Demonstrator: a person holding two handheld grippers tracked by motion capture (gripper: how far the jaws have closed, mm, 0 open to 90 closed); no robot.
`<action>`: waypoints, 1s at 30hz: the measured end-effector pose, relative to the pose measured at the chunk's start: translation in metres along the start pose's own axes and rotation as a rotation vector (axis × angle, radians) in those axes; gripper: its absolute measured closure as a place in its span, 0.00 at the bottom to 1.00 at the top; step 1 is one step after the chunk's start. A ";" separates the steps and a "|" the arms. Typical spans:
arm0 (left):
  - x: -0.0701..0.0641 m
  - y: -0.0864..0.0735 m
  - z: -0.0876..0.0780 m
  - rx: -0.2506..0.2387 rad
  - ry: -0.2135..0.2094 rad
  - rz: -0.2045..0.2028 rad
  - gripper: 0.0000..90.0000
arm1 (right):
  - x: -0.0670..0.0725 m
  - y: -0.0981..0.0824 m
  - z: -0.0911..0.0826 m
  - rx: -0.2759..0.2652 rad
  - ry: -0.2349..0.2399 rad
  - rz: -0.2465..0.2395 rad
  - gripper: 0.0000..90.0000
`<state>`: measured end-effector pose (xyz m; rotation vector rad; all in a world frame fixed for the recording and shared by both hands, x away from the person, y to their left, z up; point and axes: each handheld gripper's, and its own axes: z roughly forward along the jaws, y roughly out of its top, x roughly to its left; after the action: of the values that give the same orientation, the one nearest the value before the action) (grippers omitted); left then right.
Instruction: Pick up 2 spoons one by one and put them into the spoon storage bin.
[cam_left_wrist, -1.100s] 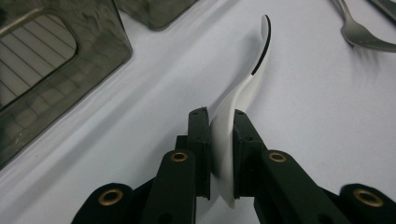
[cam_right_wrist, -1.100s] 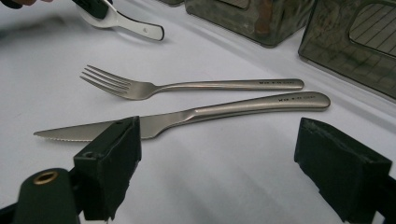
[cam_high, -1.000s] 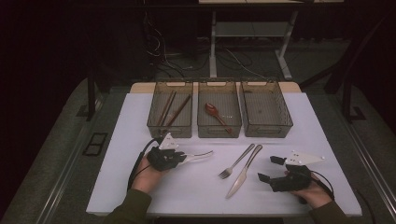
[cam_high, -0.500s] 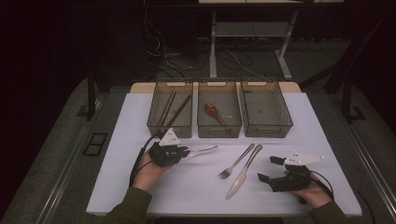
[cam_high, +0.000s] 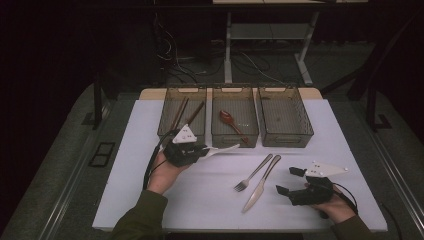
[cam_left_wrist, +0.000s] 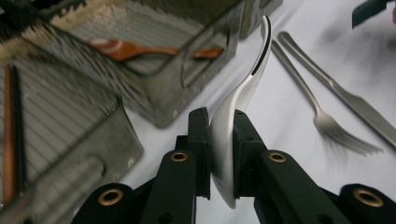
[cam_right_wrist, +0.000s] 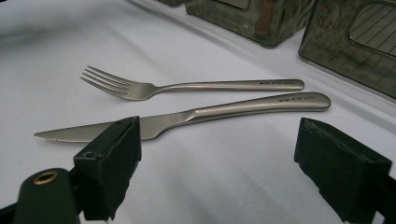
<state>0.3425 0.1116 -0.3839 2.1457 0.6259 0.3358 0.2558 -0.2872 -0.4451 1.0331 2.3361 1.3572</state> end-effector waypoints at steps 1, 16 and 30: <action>0.001 0.004 0.001 -0.005 0.000 0.001 0.89 | 0.000 0.000 0.000 0.000 0.000 0.001 0.16; 0.014 0.046 0.024 -0.021 0.008 0.021 0.89 | 0.000 0.000 0.000 -0.003 0.001 -0.001 0.16; 0.029 0.063 0.057 -0.012 0.045 0.000 0.89 | 0.000 0.000 -0.001 -0.005 0.003 -0.003 0.16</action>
<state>0.4118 0.0575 -0.3676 2.1324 0.6477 0.3882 0.2553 -0.2873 -0.4445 1.0264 2.3343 1.3640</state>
